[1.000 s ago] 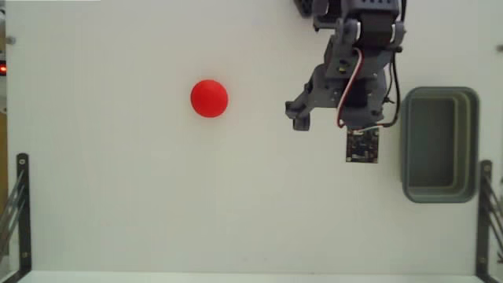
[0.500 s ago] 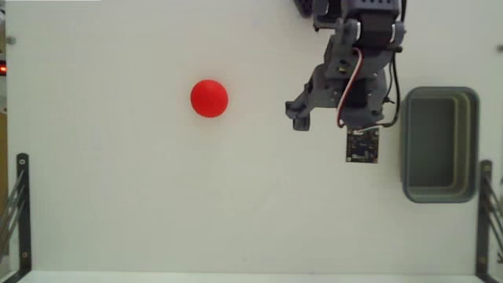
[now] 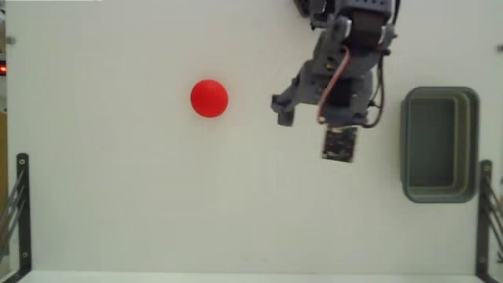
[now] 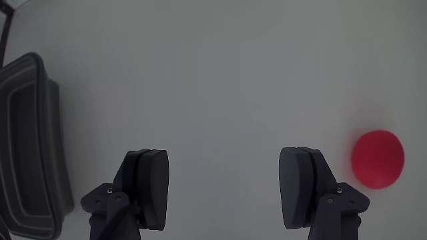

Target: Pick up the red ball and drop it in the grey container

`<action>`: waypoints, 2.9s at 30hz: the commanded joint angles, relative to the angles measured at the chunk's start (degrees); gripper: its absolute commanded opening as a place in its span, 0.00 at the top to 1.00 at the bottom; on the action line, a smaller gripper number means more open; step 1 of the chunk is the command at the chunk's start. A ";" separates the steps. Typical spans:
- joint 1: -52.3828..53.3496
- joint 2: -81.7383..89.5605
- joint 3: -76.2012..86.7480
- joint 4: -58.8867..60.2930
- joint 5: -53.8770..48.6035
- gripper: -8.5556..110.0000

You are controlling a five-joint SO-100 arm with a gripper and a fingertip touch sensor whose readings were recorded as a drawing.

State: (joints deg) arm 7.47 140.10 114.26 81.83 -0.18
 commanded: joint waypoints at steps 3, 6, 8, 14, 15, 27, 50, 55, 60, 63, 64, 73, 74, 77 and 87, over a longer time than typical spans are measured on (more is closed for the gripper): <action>3.39 2.02 0.30 0.13 0.18 0.00; 5.05 2.02 0.30 0.13 0.18 0.00; 6.30 2.02 0.30 0.13 0.18 0.00; 9.63 2.02 0.30 0.13 0.18 0.00; 10.05 2.02 0.30 0.13 0.18 0.00; 16.77 2.02 0.30 0.13 0.18 0.00; 29.54 2.02 0.30 0.13 0.18 0.00; 31.65 2.02 0.30 0.13 0.18 0.00; 33.90 2.02 0.30 0.13 0.18 0.00; 35.08 2.02 0.30 0.13 0.18 0.00; 35.28 2.02 0.30 0.13 0.18 0.00; 36.50 2.02 0.30 0.13 0.18 0.00; 36.56 2.02 0.30 0.13 0.18 0.00; 36.72 2.02 0.30 0.13 0.18 0.00; 36.79 2.02 0.30 0.13 0.18 0.00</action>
State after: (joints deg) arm 43.51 140.10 114.26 81.83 -0.26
